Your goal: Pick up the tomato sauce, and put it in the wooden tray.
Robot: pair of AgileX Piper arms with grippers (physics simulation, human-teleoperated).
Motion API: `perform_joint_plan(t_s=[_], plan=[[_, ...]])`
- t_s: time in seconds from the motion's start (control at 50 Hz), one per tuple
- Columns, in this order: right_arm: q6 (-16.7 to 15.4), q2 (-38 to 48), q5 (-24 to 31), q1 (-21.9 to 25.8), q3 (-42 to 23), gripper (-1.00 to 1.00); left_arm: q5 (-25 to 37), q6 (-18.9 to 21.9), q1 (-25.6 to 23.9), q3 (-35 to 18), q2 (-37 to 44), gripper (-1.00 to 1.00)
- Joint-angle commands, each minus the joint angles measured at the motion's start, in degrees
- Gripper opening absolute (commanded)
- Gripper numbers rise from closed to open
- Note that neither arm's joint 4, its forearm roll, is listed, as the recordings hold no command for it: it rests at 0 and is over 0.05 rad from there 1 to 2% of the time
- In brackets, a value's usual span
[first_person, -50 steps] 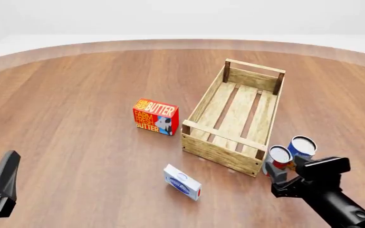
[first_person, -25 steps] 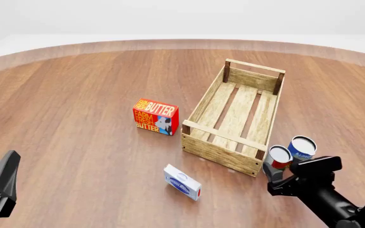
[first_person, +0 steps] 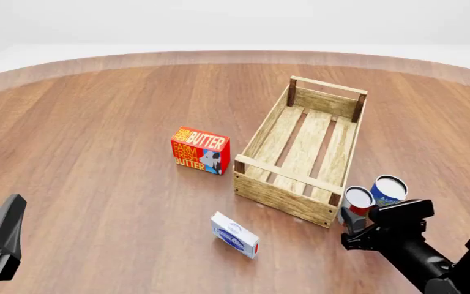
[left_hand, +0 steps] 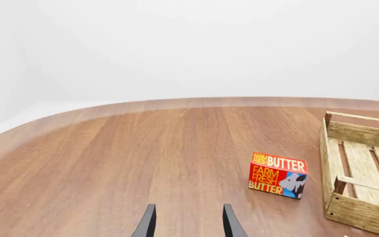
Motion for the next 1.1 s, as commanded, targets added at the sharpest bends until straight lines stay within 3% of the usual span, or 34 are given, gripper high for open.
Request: perform_joint_plan(t_s=[0.02,0.5,1.1], plan=[[0.34,0.38,0.09,0.74,-0.12,-1.00,0.00,0.00,-0.01,0.00,0.01,1.00],[-0.38,-8.54,2.72,0.90,3.02,-1.00,0.00,-0.01,-0.01,0.00,0.00,1.00],[-1.63,-28.94,17.49,-0.04,4.60,-1.00,0.00,-0.01,-0.01,0.00,0.00,1.00]])
